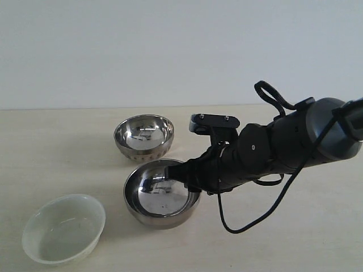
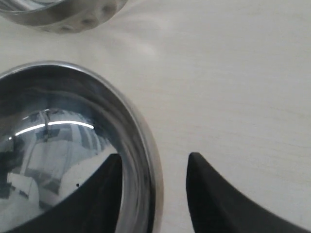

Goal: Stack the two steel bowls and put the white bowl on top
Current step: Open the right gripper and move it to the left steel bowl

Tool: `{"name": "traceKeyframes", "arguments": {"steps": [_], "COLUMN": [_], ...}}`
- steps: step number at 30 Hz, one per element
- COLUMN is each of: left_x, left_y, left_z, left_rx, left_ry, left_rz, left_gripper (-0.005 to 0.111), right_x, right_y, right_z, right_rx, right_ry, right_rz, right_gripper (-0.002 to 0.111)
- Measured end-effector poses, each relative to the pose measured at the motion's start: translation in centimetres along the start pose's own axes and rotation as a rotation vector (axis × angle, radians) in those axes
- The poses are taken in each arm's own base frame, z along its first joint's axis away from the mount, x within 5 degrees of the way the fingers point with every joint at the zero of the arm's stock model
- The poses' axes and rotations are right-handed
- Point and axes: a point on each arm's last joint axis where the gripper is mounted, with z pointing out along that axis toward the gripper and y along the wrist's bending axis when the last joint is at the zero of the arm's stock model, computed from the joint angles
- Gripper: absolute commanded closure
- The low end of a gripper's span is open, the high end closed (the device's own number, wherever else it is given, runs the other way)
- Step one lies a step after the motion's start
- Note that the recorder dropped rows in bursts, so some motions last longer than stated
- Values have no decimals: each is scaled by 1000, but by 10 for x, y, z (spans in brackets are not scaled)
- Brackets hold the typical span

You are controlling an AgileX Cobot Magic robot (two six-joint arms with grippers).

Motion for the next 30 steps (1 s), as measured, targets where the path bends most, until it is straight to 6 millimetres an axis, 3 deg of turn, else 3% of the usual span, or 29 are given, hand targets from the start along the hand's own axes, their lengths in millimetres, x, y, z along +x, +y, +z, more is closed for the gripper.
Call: {"name": "traceKeyframes", "arguments": {"steps": [15,23,30], "left_x": [0,0,0], "left_y": [0,0,0], "left_z": [0,0,0], "left_rx": [0,0,0], "left_ry": [0,0,0], "left_rz": [0,0,0], "left_gripper": [103,103,103], "right_x": [-9,-52,-98], "right_y": [3,22,15], "right_z": [0,-10,-16], "right_rx": [-9,-66,-76], "right_ry": [-49,-168,-208], "right_rz": [-4,-10,26], "right_gripper": [70,70,70]}}
